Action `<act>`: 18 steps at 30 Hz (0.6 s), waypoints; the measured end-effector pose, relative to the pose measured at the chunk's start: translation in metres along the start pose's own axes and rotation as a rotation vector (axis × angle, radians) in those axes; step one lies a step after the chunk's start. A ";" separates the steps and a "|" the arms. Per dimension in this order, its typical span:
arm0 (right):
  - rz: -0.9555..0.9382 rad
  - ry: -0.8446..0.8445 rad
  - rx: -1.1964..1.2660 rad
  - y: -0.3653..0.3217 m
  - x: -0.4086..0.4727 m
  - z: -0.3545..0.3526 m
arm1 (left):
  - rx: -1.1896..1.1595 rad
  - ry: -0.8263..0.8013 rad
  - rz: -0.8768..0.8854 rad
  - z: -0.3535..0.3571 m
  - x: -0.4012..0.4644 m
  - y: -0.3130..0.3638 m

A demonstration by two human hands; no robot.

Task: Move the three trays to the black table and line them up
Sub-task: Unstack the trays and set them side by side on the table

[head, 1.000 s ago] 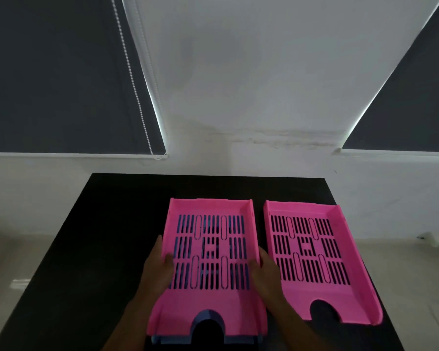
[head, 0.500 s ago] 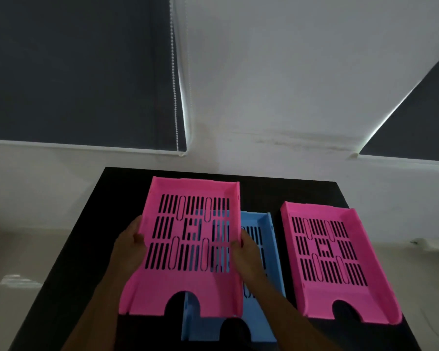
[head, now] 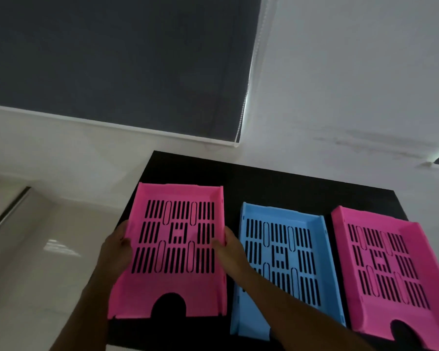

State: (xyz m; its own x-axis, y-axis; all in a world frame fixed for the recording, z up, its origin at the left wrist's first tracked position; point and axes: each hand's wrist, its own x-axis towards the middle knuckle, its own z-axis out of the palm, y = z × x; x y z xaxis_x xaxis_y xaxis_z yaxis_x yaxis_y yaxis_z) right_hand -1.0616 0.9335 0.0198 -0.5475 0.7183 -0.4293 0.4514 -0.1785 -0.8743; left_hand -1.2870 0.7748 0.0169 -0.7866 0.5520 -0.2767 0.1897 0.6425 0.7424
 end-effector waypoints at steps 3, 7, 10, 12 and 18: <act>0.060 -0.030 -0.014 0.003 0.001 0.004 | 0.019 -0.041 0.011 0.007 -0.004 -0.007; 0.099 -0.063 -0.066 0.007 0.003 0.002 | 0.029 -0.055 0.002 0.018 -0.004 -0.008; 0.102 -0.073 -0.072 0.008 0.003 -0.001 | 0.025 -0.042 -0.007 0.023 -0.006 -0.003; 0.092 -0.068 -0.076 0.008 0.004 -0.003 | 0.034 -0.021 -0.001 0.025 -0.009 0.001; -0.048 0.022 -0.069 0.007 -0.004 -0.024 | -0.014 0.128 0.008 0.043 -0.012 0.008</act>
State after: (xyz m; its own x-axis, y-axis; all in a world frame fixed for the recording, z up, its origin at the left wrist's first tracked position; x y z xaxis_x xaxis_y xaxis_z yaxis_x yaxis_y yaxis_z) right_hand -1.0392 0.9456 0.0212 -0.5542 0.7400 -0.3811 0.4726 -0.0973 -0.8759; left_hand -1.2511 0.7964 -0.0001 -0.8537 0.4843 -0.1915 0.1886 0.6303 0.7531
